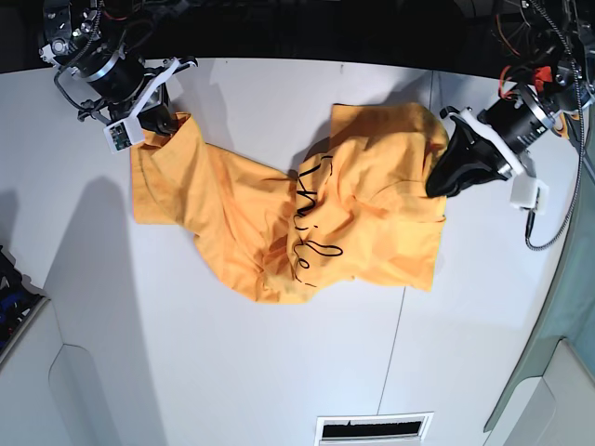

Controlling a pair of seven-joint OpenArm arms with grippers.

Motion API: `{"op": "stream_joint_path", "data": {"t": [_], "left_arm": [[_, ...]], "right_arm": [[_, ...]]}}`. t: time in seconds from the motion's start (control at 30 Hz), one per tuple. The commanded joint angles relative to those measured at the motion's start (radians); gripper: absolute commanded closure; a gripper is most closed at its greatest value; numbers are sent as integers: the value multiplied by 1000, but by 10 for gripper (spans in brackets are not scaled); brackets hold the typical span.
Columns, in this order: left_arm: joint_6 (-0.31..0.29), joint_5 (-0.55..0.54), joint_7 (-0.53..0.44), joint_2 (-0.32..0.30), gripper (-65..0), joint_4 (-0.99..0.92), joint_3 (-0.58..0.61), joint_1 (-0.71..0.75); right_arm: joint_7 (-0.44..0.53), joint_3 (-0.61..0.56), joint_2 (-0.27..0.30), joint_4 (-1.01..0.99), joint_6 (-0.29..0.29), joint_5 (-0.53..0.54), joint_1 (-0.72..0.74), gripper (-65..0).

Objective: Layout the t-shirt on the table in an organized manner, then fold the t-shirt properly
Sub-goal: 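Lift the shirt with both grippers and pull the edges apart, then swing the held shirt across the table, crossing the arms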

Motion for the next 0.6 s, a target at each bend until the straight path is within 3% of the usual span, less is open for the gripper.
{"op": "stream_joint_path", "data": {"t": [0.0,0.23,0.4,0.57], "left_arm": [[-20,-23,-15,-30,0,43,-10,-4],[-19,-53,-15,-124,0,166,-5,-138],[-18,-27,-18,-149,0,157,53,-301],[8,16,-35,-147,0,54,192,-520]], "right_arm": [[23,2,-3,5,6,23,6,0],[23,-103,-74,-20,12,34,6,0],[23,-294,-153,-36,12,-36,5,0],[23,-512,-211,-36,13,-128,6,0]]}}
